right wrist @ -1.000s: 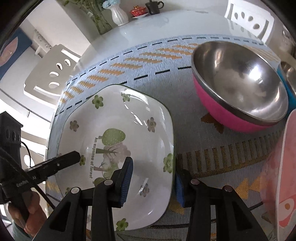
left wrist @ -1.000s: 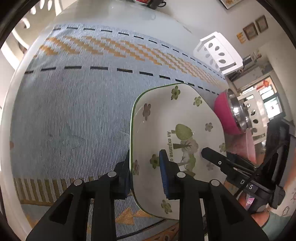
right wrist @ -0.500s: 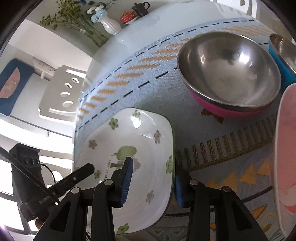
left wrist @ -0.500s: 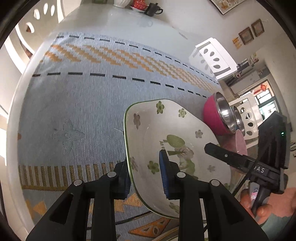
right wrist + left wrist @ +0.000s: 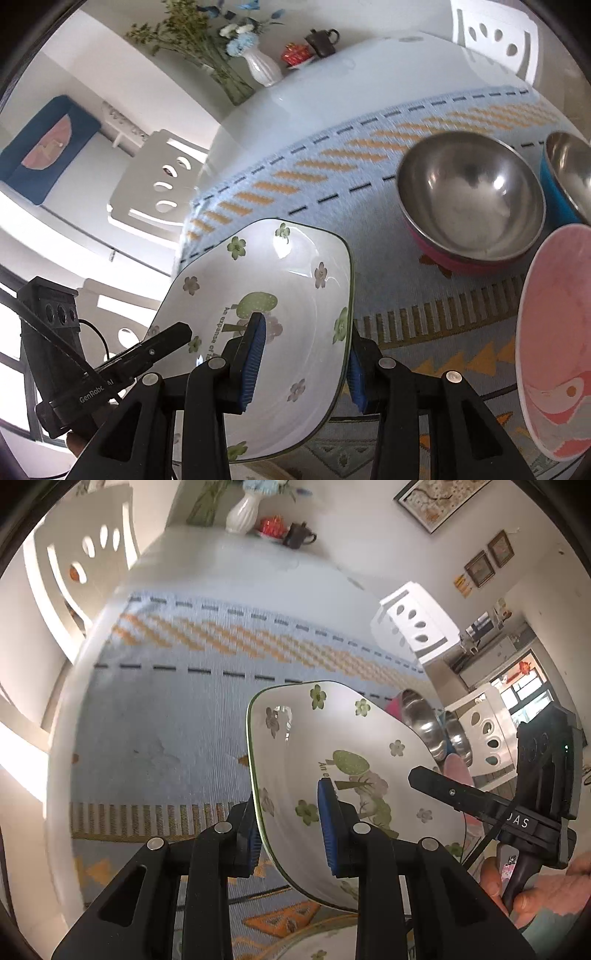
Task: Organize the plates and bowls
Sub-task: 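Lower the smaller hexagonal plate toward the plate stack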
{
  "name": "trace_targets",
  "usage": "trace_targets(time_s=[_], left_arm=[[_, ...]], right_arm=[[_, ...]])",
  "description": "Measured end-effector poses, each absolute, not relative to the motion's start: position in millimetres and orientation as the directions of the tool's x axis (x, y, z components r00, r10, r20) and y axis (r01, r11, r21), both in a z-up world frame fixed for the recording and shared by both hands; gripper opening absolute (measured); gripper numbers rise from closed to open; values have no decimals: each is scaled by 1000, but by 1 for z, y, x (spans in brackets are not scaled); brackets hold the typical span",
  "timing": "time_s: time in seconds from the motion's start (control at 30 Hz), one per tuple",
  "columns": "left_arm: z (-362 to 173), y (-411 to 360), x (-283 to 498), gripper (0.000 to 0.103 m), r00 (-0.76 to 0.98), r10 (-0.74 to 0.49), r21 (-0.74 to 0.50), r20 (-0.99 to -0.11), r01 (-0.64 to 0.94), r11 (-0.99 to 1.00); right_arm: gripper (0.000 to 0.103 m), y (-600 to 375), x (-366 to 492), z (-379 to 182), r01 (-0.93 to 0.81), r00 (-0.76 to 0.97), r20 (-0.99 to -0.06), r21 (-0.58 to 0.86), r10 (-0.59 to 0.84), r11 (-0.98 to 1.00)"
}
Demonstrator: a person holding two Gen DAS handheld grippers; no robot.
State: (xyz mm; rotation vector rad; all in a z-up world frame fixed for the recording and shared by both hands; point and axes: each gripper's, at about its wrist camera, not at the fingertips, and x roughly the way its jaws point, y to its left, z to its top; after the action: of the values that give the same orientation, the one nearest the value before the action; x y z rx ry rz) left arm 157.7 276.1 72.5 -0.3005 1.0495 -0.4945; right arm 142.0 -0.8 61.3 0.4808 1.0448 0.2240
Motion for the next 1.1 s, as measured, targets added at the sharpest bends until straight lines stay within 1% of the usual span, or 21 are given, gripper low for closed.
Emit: trace_targets(time_s=[0.23,0.4,0.6,0.83,1.1], left_arm=[[106,284,124,23,481,-512,-458,-711,235,857],[120,284,90,23,513,-484,-439,-709,216,872],[130,284,45,22,549,-447,-435,-706,161,886],[129,287,-4,22,571,-409,-452,-711,74,889],[119,292,-55,23,578,-377,-468,-723,-8,884]], right_arm=[[39,7,123,88,-4,515,-735,513,441,858],[39,18,98,112,-53,532,-705,525,469,849],[39,25,67,129,-114,515,-693,528,505,841],[39,34,31,137,-189,461,-716,499,525,846],[39,43,-4,132,-232,390,-742,494,546,838]])
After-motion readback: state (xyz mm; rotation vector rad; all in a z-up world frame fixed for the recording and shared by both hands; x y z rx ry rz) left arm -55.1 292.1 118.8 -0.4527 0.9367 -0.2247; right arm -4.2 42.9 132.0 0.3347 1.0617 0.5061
